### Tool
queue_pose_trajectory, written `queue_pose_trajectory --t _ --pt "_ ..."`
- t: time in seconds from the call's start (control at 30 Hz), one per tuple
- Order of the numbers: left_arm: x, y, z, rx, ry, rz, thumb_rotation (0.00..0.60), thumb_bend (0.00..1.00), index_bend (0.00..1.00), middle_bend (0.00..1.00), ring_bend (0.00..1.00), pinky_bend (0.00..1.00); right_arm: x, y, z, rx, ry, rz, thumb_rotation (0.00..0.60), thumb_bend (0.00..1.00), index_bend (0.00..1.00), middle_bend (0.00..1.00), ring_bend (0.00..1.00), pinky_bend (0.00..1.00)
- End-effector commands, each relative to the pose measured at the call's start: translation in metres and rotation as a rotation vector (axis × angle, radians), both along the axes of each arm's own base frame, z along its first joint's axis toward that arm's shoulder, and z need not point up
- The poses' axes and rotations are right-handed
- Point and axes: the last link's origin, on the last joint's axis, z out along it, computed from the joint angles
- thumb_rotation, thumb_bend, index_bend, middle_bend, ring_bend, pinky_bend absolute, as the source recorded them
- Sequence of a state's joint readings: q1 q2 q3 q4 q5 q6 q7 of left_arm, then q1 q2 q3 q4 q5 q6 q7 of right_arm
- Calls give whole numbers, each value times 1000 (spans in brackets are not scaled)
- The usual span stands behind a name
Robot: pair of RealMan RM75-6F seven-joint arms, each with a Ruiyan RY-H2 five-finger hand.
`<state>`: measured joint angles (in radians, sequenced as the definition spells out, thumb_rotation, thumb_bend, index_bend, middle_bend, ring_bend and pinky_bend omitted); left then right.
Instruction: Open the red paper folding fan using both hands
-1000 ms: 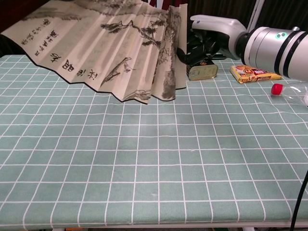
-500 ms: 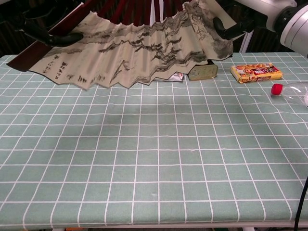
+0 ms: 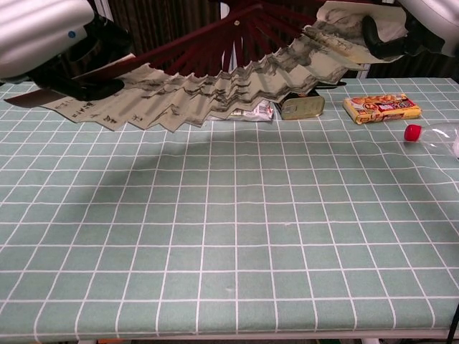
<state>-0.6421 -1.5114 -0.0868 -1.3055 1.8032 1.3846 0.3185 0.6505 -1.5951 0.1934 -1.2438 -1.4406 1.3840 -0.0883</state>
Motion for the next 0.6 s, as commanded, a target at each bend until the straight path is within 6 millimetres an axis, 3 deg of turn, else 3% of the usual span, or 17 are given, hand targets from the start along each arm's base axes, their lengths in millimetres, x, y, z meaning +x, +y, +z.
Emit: queue_pose_trajectory --t 0.03,0.37,0.6 --pt "-6 -4 -11 58 55 -4 600 353 630 732 744 874 -11 8 -7 -44 33 7 600 552 651 385 239 95" --pt "-15 -14 -33 133 135 -41 600 352 614 708 731 857 -35 21 -26 -190 97 50 600 550 628 381 239 35" --pt "-19 -24 -46 109 162 -52 600 344 596 683 704 814 -52 36 -42 -172 104 9 600 550 589 373 226 0"
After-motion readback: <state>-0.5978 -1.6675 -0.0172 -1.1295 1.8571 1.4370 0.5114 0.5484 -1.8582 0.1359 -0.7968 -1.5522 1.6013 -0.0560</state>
